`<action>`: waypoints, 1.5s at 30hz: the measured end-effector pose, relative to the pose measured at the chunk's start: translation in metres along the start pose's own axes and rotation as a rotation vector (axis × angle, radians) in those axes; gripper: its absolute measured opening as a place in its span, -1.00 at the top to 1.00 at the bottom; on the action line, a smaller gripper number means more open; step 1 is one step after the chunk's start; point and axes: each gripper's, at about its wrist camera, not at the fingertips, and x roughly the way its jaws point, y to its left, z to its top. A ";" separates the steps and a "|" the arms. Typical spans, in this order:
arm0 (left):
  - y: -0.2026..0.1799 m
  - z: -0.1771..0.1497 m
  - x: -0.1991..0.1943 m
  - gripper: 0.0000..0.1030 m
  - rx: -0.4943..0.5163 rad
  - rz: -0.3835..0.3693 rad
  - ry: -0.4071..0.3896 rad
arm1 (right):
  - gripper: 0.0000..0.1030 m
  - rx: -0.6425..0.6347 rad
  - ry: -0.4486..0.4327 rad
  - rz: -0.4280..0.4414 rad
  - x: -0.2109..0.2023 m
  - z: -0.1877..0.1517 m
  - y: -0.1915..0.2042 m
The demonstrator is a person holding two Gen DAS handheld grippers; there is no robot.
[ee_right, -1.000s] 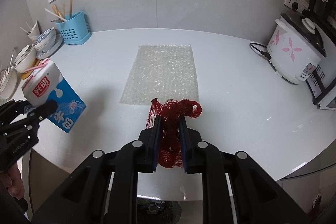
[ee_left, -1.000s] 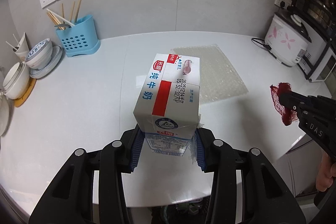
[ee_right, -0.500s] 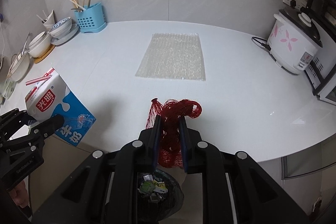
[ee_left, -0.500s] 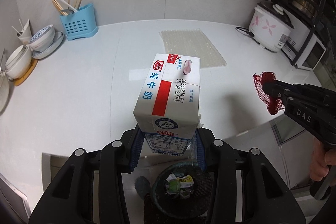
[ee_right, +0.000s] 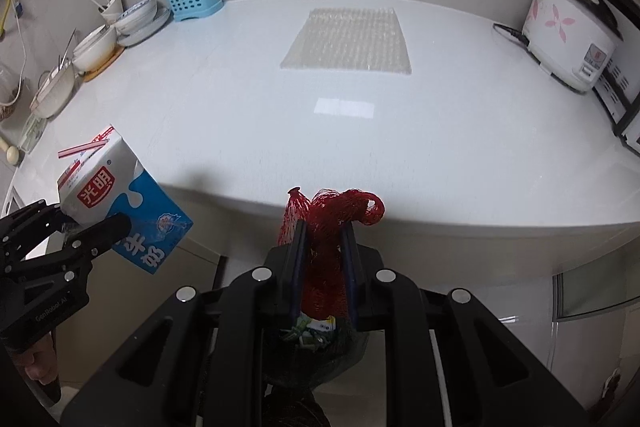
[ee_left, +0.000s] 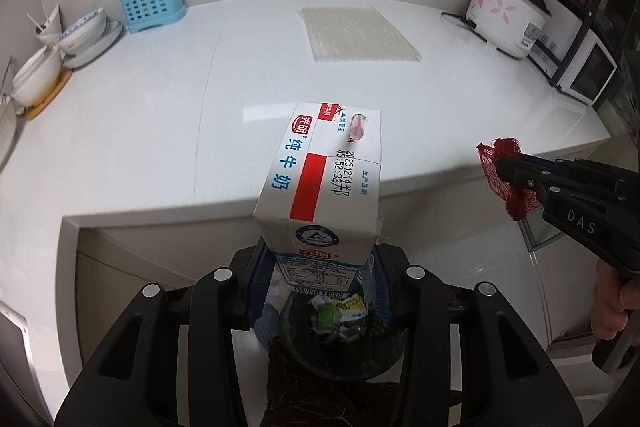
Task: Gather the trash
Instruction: 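Carry the milk carton and red net with both grippers over the trash bin, then open the right gripper to drop the red net while the left gripper drops the milk carton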
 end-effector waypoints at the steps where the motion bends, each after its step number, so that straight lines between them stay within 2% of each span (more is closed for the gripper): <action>1: -0.001 -0.005 0.002 0.20 0.001 -0.002 0.010 | 0.70 -0.002 0.010 0.004 0.003 -0.006 0.001; 7: -0.004 -0.029 0.018 0.20 0.002 -0.007 0.045 | 0.70 0.003 0.049 0.020 0.024 -0.033 0.003; 15: -0.002 -0.057 0.036 0.20 -0.016 -0.021 0.050 | 0.70 -0.020 0.112 0.028 0.048 -0.064 0.010; 23: 0.007 -0.081 0.072 0.20 -0.045 -0.002 0.117 | 0.69 -0.024 0.155 0.047 0.082 -0.083 0.015; 32: 0.020 -0.092 0.099 0.20 -0.090 -0.013 0.137 | 0.68 -0.070 0.166 0.090 0.121 -0.100 0.026; 42: 0.014 -0.098 0.121 0.20 -0.059 0.013 0.165 | 0.66 -0.067 0.205 0.098 0.152 -0.106 0.030; 45: 0.008 -0.101 0.124 0.20 -0.048 0.012 0.176 | 0.59 -0.069 0.219 0.101 0.157 -0.106 0.031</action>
